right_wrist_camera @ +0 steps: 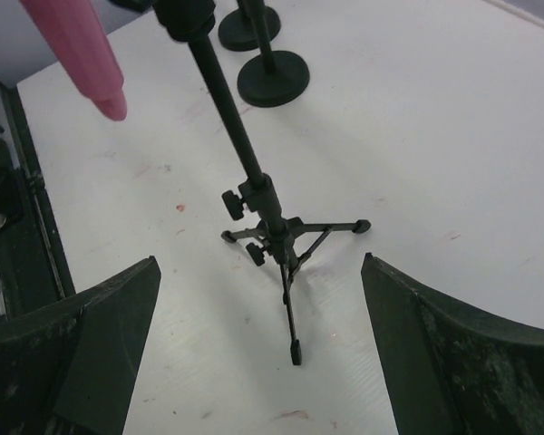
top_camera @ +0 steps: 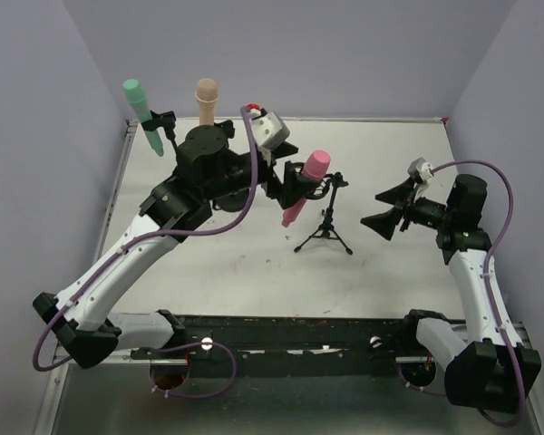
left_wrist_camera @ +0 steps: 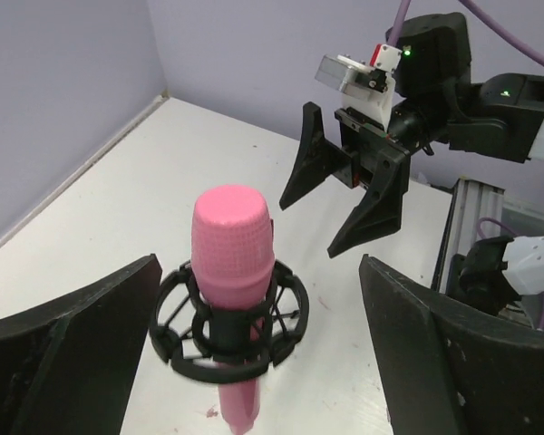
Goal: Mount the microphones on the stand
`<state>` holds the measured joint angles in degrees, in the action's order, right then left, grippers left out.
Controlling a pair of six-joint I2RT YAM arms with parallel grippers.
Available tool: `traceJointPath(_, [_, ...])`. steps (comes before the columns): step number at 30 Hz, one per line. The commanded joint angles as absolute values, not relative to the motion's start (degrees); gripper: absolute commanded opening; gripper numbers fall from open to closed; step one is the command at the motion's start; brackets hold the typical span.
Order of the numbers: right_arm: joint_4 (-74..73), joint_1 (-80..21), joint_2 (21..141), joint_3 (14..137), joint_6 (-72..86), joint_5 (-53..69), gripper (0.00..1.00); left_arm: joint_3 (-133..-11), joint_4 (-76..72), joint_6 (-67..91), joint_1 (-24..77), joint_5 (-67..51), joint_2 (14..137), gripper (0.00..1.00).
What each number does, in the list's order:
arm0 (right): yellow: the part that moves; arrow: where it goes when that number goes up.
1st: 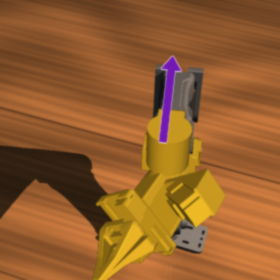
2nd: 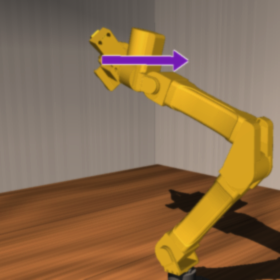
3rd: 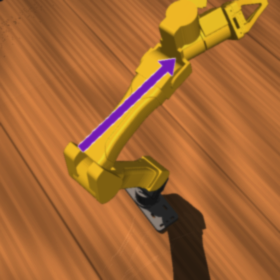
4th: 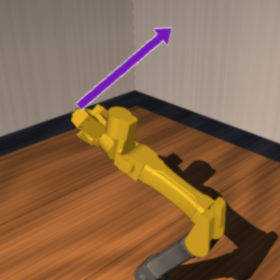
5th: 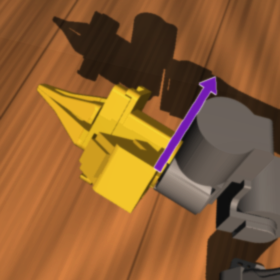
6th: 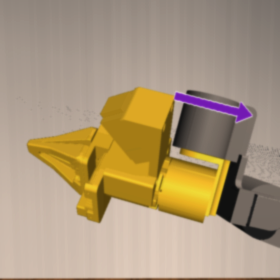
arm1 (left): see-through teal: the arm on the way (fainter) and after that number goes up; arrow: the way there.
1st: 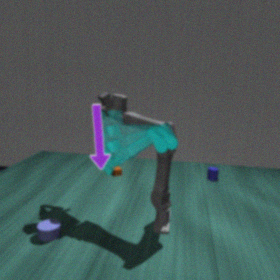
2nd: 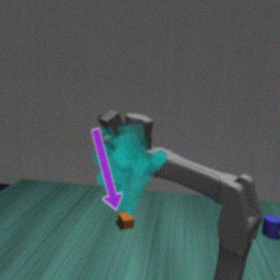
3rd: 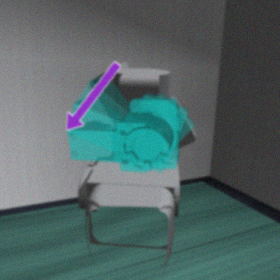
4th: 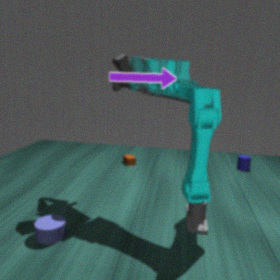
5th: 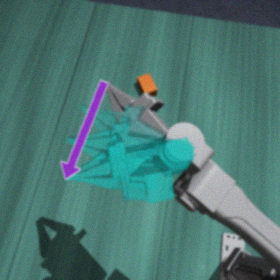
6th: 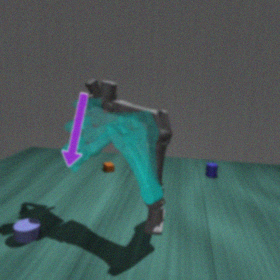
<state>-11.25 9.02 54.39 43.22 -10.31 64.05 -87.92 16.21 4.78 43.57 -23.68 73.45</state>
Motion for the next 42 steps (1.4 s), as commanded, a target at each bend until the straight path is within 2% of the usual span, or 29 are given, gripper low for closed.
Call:
traceJointPath(1, [-19.4,9.1,57.7,41.1,-28.9,75.7,1.0,-74.5,11.3,4.1,42.8,-18.4,60.1,0.99])
traceJointPath(3, [-20.4,9.1,59.8,41.6,-32.0,78.9,1.0,-65.3,9.7,3.9,42.0,-15.6,52.3,0.99])
traceJointPath(6, [-33.8,8.4,64.4,47.3,-48.0,81.4,1.0,-50.9,9.2,3.3,41.3,-9.1,39.4,0.99])
traceJointPath(10, [-47.1,3.0,74.2,57.5,-63.3,77.9,1.0,-35.9,11.1,1.4,41.0,-2.9,27.4,0.99])
traceJointPath(17, [-66.5,-4.2,90.0,71.8,-85.3,80.1,1.0,-34.4,14.2,-1.3,40.8,-0.4,22.1,0.99])
traceJointPath(20, [-79.8,-5.0,95.5,77.1,-99.4,83.0,0.97,-34.5,15.0,-1.3,40.3,-0.5,22.4,0.99])
traceJointPath(21, [-81.5,-5.2,96.8,78.1,-99.8,83.6,0.95,-34.5,14.9,-1.3,40.3,-0.5,22.4,0.99])
traceJointPath(27, [-81.3,-6.9,98.3,80.4,-98.2,83.5,0.9,-34.6,14.8,-1.1,39.7,-1.1,22.9,0.99])
traceJointPath(29, [-77.5,-7.1,97.5,80.4,-92.0,82.3,0.9,-34.6,14.6,-0.9,39.3,-1.3,22.9,0.99])
traceJointPath(31, [-67.9,-8.0,95.5,79.4,-77.4,78.7,1.0,-34.5,14.5,-0.9,38.8,-1.5,23.3,0.99])
traceJointPath(34, [-39.5,-10.2,88.0,71.6,-48.9,68.6,1.0,-34.5,14.5,-0.8,38.5,-1.7,23.6,0.99])
traceJointPath(36, [-31.6,-10.3,84.2,65.9,-44.7,68.0,1.0,-34.5,14.6,-0.8,38.4,-1.7,23.6,0.99])
traceJointPath(42, [-27.7,-10.6,83.5,62.7,-43.4,73.1,0.99,-34.5,14.3,-0.4,38.2,-1.9,23.6,0.99])
